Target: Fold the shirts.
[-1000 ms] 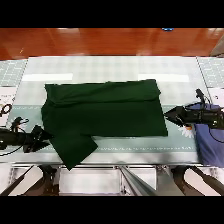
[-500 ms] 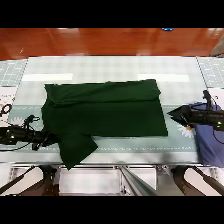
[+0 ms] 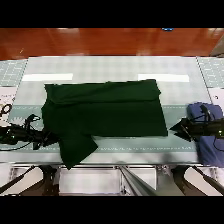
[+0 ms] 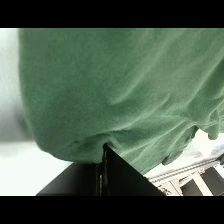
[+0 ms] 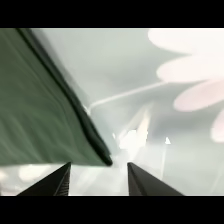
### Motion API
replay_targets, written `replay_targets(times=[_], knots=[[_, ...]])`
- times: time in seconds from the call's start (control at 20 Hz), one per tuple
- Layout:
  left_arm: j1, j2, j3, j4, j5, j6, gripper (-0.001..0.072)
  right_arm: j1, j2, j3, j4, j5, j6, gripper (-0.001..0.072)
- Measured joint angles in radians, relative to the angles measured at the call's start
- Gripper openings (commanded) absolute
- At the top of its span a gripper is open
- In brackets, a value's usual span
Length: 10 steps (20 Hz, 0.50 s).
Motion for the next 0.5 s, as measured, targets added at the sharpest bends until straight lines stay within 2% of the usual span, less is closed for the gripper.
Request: replay_targets(times=[0.25,0.3,0.35,0.5], knots=[[0.0,0.0,0.0,-0.006,0.002,-0.001,0.0032,0.117,-0.114,0.017,0.035,-0.013,0.004,0.0405],[0.0,0.0,0.0,-0.01,0.004,-0.001,0.0032,0.142,-0.137,0.032,0.052,-0.025,0.004,0.0326],[0.0,0.0,0.0,-0.011,0.004,-0.001,0.0032,0.166,-0.155,0.047,0.064,-0.048,0.002,0.0031],[0.009,-0.002,0.019,-0.011,0.011,0.016,0.0032,0.22,-0.19,0.109,0.08,-0.044,-0.061,0.0018]])
